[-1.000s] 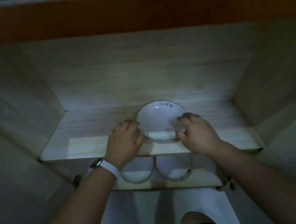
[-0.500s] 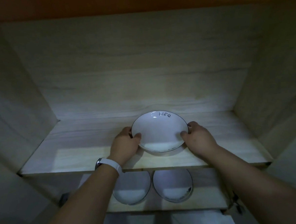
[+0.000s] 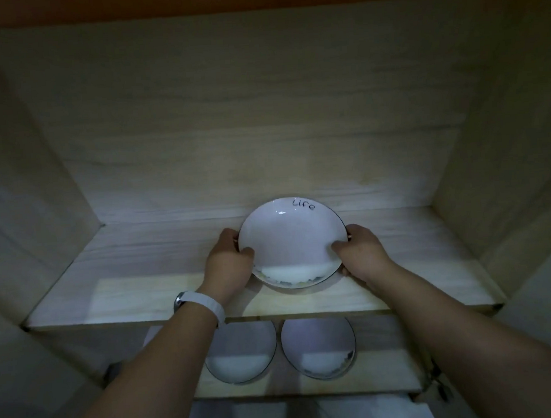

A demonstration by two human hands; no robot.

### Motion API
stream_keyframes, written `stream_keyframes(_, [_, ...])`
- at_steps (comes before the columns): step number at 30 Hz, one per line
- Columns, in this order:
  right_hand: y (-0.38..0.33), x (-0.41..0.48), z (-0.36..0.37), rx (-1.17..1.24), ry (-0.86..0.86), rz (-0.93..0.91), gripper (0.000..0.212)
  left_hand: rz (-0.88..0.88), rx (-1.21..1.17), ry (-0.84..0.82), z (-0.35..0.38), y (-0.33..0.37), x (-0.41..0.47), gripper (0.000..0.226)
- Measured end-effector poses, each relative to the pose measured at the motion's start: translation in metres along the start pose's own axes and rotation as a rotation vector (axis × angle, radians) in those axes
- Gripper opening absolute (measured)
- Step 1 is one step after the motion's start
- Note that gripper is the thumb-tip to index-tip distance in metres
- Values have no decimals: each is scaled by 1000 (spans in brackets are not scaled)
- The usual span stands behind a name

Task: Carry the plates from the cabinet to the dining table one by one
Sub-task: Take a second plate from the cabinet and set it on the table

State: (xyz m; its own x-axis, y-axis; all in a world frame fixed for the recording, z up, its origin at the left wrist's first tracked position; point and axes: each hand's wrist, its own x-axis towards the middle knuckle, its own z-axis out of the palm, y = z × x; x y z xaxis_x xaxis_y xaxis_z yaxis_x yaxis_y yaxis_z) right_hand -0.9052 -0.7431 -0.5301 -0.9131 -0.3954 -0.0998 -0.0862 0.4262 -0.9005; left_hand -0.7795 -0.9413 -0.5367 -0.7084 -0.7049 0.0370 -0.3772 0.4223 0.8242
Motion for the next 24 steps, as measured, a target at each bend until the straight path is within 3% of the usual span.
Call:
stream_keyframes(4, [11,-1,3,131,51,-53,19,32,-201,104,6,7,-9,13])
stream_keyframes(12, [7,-10,-6,244,-31,30,27,-86,-567,65,4,12,-21,26])
stream_keyframes(19, [-28,-43,-4,169,-46,-19,30,-89,-619,-43,-42,26,-48,41])
stream_keyframes(24, [-63,-85,-24,130,-108,9,32,-226,-583,-85,-75,49,-84,41])
